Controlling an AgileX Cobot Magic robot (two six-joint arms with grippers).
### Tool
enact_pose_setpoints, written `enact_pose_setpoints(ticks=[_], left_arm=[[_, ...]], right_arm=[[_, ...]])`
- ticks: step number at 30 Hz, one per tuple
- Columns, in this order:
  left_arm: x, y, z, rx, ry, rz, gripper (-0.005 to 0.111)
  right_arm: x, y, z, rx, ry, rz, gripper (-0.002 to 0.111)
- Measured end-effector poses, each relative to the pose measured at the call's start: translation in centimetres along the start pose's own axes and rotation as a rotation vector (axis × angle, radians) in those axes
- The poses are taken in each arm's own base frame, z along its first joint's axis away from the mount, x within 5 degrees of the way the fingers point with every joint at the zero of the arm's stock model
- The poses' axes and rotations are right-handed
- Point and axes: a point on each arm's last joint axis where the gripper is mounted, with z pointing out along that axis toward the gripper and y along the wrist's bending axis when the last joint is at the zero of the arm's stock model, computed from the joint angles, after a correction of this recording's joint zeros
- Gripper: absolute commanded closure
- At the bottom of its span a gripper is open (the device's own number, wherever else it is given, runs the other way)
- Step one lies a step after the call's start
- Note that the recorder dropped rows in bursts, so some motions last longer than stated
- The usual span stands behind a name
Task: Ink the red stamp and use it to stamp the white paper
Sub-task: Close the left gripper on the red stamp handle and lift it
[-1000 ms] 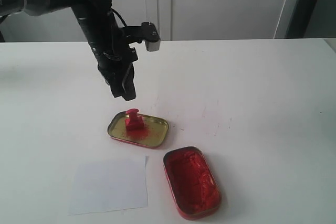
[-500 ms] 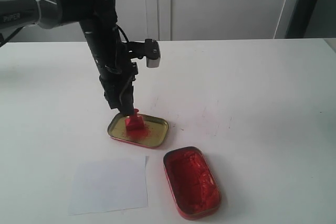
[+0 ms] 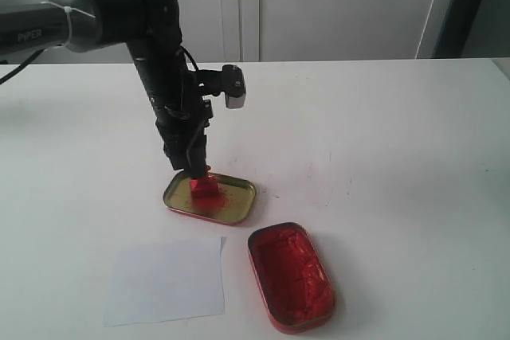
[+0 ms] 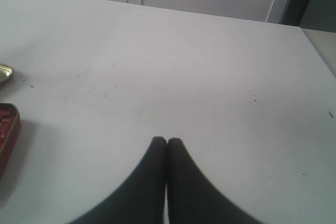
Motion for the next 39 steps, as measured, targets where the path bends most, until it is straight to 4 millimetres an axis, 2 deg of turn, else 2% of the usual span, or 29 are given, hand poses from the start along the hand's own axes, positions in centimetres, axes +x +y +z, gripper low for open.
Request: enact_pose_setpoints(ticks=[16, 22, 27, 38, 39], left_arm=[[0.3, 1.2, 3.1, -0.014, 0.019, -0.005, 0.059], [0.3, 1.2, 3.2, -0.014, 0.020, -0.006, 0.063], [0.3, 1.2, 3.2, -0.014, 0.020, -0.006, 0.072], [0.3, 1.2, 3.2, -0.011, 0.021, -0.006, 0.107], [0.3, 1.2, 3.2, -0.011, 0.021, -0.006, 0.107]], right_arm=[[0.0, 0.0, 0.0, 0.000, 0.000, 0.000, 0.108], [0.0, 0.0, 0.0, 0.000, 0.000, 0.000, 0.108], [0.0, 0.0, 0.0, 0.000, 0.000, 0.000, 0.108], [0.0, 0.0, 0.0, 0.000, 0.000, 0.000, 0.108], [0.0, 0.0, 0.0, 0.000, 0.000, 0.000, 0.108]])
